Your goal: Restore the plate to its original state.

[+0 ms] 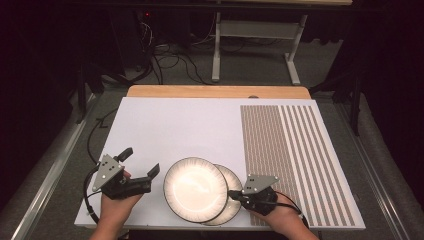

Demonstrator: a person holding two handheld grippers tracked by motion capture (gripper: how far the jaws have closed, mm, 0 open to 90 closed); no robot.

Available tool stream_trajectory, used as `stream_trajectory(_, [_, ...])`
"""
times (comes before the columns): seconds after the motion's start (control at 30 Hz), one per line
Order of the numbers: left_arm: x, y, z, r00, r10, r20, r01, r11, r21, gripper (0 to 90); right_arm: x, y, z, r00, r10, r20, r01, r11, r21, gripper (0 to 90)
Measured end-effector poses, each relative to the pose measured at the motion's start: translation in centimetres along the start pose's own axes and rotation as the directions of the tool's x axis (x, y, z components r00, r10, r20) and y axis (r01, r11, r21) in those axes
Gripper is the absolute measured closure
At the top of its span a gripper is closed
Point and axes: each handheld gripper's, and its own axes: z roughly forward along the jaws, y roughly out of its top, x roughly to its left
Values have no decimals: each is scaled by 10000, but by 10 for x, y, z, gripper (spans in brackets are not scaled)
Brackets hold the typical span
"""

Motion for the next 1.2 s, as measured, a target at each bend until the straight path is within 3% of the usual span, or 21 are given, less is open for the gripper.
stream_trajectory(1.2, [1, 0, 0, 9999, -35, -103, 34, 10000, -42, 0, -1, -1, -2, 10000, 5, 16, -5, 10000, -77, 900])
